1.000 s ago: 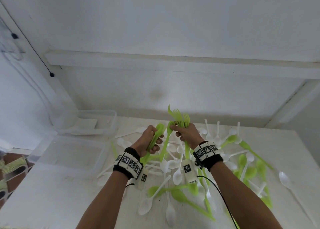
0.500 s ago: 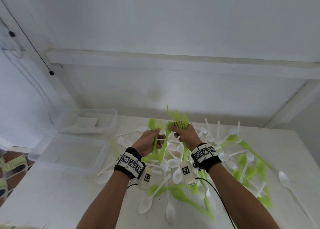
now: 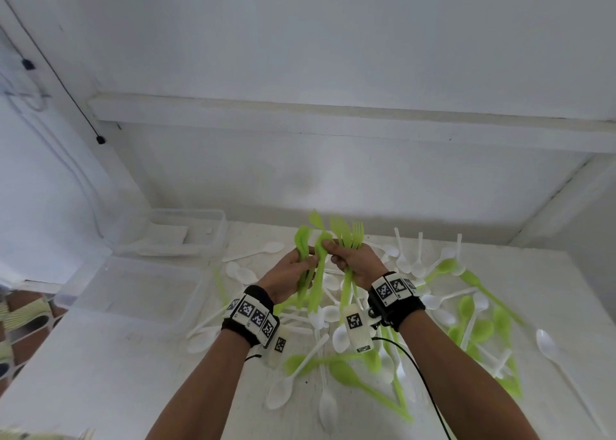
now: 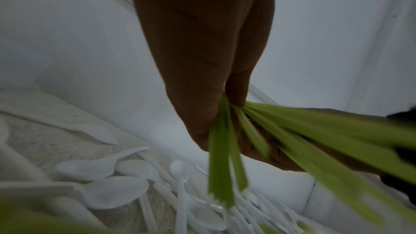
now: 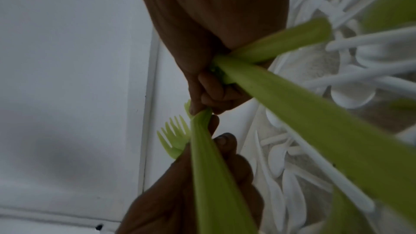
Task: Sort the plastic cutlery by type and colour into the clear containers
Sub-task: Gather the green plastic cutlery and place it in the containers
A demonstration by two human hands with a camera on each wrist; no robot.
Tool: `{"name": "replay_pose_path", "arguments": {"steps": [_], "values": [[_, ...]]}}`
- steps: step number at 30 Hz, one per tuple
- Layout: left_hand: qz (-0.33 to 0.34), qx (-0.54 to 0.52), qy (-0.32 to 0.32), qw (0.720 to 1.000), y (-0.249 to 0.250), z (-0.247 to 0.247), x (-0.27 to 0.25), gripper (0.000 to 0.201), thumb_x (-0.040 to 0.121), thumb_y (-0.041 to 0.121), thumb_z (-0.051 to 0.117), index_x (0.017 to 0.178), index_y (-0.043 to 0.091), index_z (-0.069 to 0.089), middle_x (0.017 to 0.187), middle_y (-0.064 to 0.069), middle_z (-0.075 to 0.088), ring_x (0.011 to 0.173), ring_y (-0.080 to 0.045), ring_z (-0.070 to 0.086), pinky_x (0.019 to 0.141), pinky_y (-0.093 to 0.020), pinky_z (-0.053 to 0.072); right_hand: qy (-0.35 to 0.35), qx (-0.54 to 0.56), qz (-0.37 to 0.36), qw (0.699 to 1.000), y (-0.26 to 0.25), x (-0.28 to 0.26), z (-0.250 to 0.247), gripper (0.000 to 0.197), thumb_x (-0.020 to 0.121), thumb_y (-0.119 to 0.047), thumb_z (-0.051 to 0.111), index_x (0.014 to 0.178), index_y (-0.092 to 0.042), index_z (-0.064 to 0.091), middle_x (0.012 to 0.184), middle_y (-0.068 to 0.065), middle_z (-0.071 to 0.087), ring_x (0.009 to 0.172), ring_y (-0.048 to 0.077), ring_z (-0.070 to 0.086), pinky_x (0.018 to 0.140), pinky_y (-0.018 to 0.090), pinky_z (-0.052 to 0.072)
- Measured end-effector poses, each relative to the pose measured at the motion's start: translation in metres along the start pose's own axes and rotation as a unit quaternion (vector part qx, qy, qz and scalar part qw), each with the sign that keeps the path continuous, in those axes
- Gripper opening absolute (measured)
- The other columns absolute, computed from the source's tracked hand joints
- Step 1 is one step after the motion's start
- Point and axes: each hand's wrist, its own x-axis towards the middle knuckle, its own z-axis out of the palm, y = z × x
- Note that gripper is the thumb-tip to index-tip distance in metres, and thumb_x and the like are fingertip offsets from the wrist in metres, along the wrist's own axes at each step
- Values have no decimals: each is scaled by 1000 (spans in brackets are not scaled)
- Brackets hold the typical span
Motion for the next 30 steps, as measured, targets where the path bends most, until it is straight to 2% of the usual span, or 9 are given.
{"name": "replay_pose_path", "arguments": {"steps": [2, 4, 6, 9, 14, 20, 25, 28, 30], "values": [[-2, 8, -9, 1000, 1, 0, 0, 25, 106, 19, 49, 126, 9, 61, 96, -9, 61, 73, -17, 53, 67, -31, 46, -7, 26, 17, 999, 1, 1, 0, 12, 83, -12, 82, 85, -6, 72, 74, 9, 61, 54, 11, 49, 43, 15, 40], [-6, -8, -12, 1000, 0, 0, 0, 26, 106, 24, 50, 122, 12, 66, 97, -8, 60, 77, -20, 51, 74, -35, 45, 1, 52, 5, 999, 0, 0, 2, 9, 83, -9, 81, 84, -5, 72, 76, 9, 61, 53, 10, 50, 43, 15, 40], [-27, -37, -7, 999, -2, -1, 3, 33, 105, 33, 49, 116, 6, 66, 93, -10, 57, 78, -21, 51, 78, -38, 44, 16, 69, -22, 997, -3, -1, 4, 10, 84, -8, 80, 88, -5, 72, 79, 8, 64, 54, 10, 51, 44, 15, 40], [-62, -94, 27, 993, 0, 0, 5, 33, 106, 35, 40, 97, 9, 58, 79, -8, 52, 65, -20, 50, 64, -34, 42, 13, 60, -44, 997, -8, -4, 4, 12, 82, -12, 82, 90, -9, 73, 81, 4, 67, 56, 11, 51, 45, 16, 39], [-44, -80, -6, 996, 8, 5, -1, 32, 109, 33, 35, 93, 11, 53, 73, -2, 49, 55, -15, 44, 52, -28, 38, -17, -9, -55, 998, -10, -8, 5, 10, 82, -10, 82, 85, -7, 73, 69, 3, 61, 57, 12, 51, 49, 19, 39], [-60, -10, -28, 998, 7, 2, 0, 44, 109, 40, 33, 116, 8, 62, 82, -2, 55, 69, -16, 50, 63, -30, 46, -23, 22, -41, 999, -5, -10, 7, 16, 84, -12, 81, 95, -6, 72, 74, 5, 63, 57, 12, 52, 45, 18, 39], [-90, -4, -57, 994, 6, 3, -2, 39, 108, 42, 37, 108, 9, 59, 91, -6, 61, 80, -17, 57, 70, -31, 47, 4, -28, -45, 999, 2, -12, 10, 18, 84, -16, 82, 97, -10, 72, 71, 0, 59, 58, 11, 49, 46, 20, 39], [-91, -18, -93, 991, 10, 5, -8, 26, 108, 31, 41, 101, 11, 55, 89, -7, 58, 80, -16, 57, 77, -32, 49, 4, -30, -45, 999, 8, -15, 10, 18, 86, -15, 80, 100, -8, 71, 67, 0, 58, 56, 11, 48, 45, 20, 37], [-95, -51, -102, 989, 9, 4, -10, 21, 108, 24, 43, 103, 8, 57, 90, -9, 58, 80, -20, 58, 79, -37, 55, -2, -24, -39, 999, 9, -18, 10, 16, 87, -13, 78, 99, -8, 69, 65, -1, 58, 54, 10, 48, 45, 20, 36]]}}
